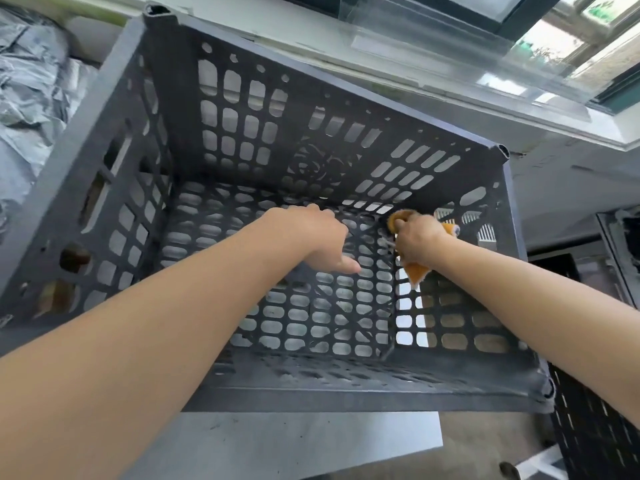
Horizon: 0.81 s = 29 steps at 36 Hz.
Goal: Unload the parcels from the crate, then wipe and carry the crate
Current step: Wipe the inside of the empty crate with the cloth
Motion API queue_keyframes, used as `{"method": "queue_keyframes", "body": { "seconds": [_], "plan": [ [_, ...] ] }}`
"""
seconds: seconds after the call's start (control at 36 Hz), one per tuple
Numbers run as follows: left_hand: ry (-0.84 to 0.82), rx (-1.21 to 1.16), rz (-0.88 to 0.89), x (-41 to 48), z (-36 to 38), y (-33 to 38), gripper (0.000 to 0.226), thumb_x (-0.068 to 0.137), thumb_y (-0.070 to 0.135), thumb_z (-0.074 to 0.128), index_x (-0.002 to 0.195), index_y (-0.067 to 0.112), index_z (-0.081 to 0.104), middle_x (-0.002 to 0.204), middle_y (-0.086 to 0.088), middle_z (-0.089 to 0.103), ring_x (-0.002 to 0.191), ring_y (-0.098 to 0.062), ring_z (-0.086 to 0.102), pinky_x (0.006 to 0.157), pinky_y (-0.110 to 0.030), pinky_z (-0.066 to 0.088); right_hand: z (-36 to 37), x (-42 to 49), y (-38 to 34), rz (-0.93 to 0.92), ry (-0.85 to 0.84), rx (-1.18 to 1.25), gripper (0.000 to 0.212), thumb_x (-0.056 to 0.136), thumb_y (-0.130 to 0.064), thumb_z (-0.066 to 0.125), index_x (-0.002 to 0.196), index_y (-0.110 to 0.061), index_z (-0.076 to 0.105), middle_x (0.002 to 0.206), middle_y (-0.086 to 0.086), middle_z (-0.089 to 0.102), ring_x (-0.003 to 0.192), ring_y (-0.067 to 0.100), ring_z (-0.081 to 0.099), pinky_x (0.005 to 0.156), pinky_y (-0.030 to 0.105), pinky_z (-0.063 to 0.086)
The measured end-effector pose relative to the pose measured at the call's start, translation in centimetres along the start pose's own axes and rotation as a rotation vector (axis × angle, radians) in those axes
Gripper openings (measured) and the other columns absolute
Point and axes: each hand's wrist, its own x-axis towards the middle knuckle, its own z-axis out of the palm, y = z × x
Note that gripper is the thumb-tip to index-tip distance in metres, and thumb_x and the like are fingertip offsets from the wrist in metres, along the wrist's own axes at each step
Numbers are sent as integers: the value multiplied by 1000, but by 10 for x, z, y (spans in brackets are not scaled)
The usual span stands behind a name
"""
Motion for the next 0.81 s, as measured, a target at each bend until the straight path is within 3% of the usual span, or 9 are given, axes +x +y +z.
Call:
{"method": "queue_keyframes", "body": {
  "seconds": [0.08,0.19,0.25,0.33,0.39,0.56,0.69,0.81],
  "plan": [
    [4,-1,-6,-4,-5,1,81,89,75,35,151,22,33,152,-7,33,140,-31,29,109,-51,35,3,-13,-17,-148,-93,14,47,96,-47,52,125,-11,58,99,1,49,89,19,50,77,29,51],
    [23,-1,5,-7,-11,3,78,91,72,35,151,22,32,152,-8,33,140,-31,28,110,-50,34,10,-42,-39,-321,-163,25,49,97,-50,48,123,-9,55,110,4,59,100,22,56,77,29,44],
    [27,-6,11,-8,-13,3,79,91,73,35,152,24,29,153,-8,32,141,-31,27,111,-50,34,17,-54,-48,-375,-204,85,45,97,-49,49,118,-10,56,101,4,59,94,22,57,76,30,43],
    [31,-12,13,-8,-13,2,79,89,74,35,151,25,30,152,-7,33,141,-31,27,110,-51,35,29,-64,-61,-365,-378,325,34,96,-44,52,94,-12,64,87,3,65,82,23,62,75,32,50],
    [35,-15,2,-8,-13,1,81,87,77,35,148,24,36,149,-6,36,139,-31,29,108,-52,36,32,-67,-67,-421,-410,368,40,97,-45,50,77,-11,60,76,3,59,74,25,57,70,32,46],
    [41,17,-64,-23,-16,-11,80,89,75,36,147,21,38,149,-7,37,138,-31,30,106,-52,38,19,-56,-77,-440,-263,573,47,97,-53,47,104,-10,63,96,9,65,82,24,54,72,32,42],
    [57,68,-156,-49,-22,-35,79,91,73,34,149,19,34,149,-11,35,138,-34,31,107,-51,37,-27,-32,-93,-473,-23,855,41,96,-55,48,88,-17,58,87,7,62,75,20,55,68,32,40],
    [127,146,-241,-66,-18,-60,76,94,68,37,152,21,25,159,-13,21,147,-39,12,115,-59,22,-75,-8,-114,-477,112,1044,38,95,-57,49,76,-24,52,76,0,56,72,19,55,61,31,38]
  ]
}}
